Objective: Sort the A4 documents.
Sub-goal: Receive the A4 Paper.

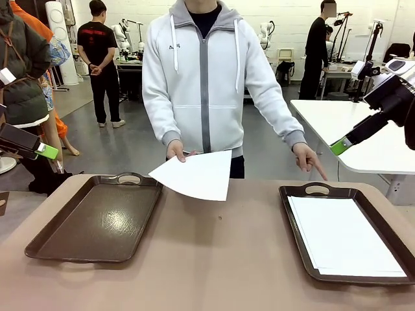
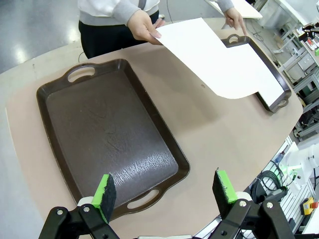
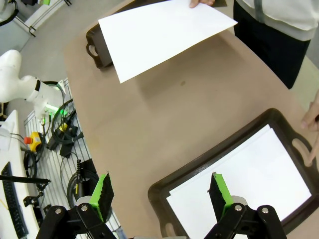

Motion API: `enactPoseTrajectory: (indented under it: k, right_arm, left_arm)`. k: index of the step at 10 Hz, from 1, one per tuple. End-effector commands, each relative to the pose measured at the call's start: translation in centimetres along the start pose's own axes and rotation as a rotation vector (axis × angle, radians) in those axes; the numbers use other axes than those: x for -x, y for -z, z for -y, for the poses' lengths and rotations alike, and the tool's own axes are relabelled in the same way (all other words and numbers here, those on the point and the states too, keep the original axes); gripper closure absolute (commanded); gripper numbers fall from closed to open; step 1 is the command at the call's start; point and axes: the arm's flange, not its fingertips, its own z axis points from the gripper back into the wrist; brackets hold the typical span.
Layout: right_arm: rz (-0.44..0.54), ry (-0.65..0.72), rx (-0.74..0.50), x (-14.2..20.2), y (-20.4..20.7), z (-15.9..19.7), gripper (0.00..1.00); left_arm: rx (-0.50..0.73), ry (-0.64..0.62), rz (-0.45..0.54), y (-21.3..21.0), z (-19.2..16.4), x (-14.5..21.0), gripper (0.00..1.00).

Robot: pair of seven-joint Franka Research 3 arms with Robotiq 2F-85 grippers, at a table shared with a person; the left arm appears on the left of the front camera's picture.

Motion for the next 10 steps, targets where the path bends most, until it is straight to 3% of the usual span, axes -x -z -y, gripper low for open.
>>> enactPoseTrajectory:
  k: [1,10]
  right_arm:
    - [0.006,0.004,-0.01,0.0,0.03,0.0,0.0]
    - [0.006,0.004,-0.01,0.0,0.03,0.0,0.0]
  left_arm:
    - [0.022,0.007,0.006,0.02,-0.13,0.02,0.0]
    - [0.022,0.007,0.006,0.02,-0.13,0.02,0.0]
